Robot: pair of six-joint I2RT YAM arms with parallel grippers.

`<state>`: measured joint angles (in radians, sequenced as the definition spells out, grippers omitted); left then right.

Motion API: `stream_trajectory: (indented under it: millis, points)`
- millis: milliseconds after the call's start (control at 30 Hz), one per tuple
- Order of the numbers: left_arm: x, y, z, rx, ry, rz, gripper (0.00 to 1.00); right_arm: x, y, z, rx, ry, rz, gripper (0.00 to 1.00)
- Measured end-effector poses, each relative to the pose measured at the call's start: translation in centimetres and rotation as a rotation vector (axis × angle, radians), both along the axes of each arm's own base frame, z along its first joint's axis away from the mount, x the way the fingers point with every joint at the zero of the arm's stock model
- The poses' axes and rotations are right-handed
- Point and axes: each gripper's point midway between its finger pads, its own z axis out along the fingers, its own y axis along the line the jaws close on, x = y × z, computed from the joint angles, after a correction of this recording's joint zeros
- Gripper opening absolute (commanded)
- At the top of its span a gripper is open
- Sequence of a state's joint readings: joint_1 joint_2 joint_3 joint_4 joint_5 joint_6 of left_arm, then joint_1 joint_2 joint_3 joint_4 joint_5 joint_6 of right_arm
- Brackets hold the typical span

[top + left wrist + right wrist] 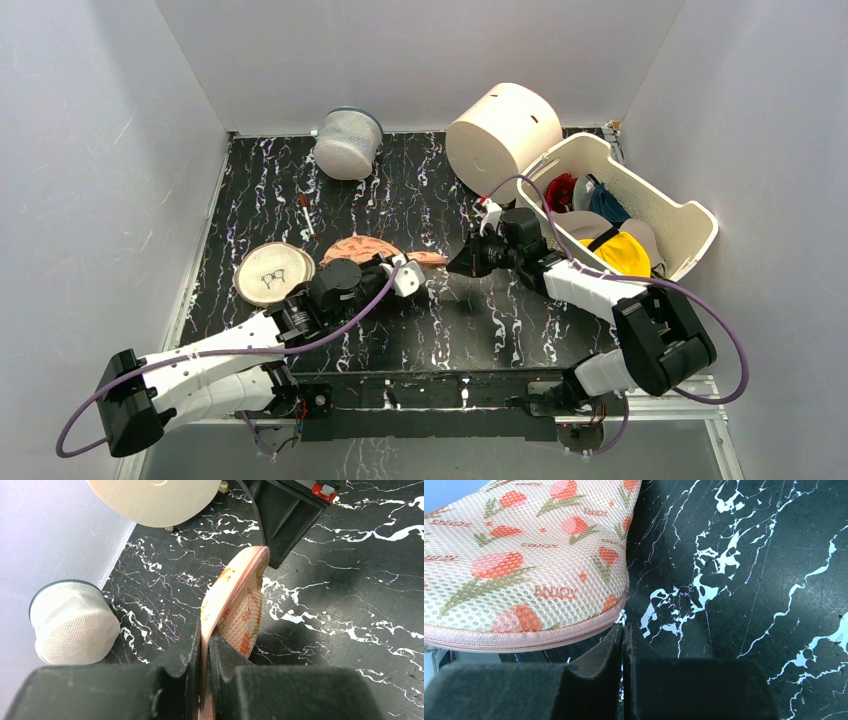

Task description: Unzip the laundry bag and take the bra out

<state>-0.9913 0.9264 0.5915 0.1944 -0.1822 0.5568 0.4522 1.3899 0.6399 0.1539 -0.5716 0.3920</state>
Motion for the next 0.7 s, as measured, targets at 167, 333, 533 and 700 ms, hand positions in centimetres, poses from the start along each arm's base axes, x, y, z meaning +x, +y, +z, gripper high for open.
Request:
stream_trajectory:
  millis: [167,333,533,700]
  points:
    - [-0.1,0.0,0.2,-0.012,0.002,-0.003,0.00,0.0,0.3,0.1,0.007,-0.002,0.003,0.00]
    - [-0.2,0.0,0.5,-0.026,0.004,-0.006,0.00,0.1,0.7,0.1,0.014,-0.004,0.006,0.00]
    - [-0.5,-0.1,1.0,-0.051,0.006,-0.014,0.00,0.5,1.1,0.5,0.031,-0.014,-0.010,0.00]
    - [-0.8,-0.5,1.3,-0.083,0.017,-0.029,0.00,1.2,1.3,1.0,0.046,-0.034,-0.034,0.01]
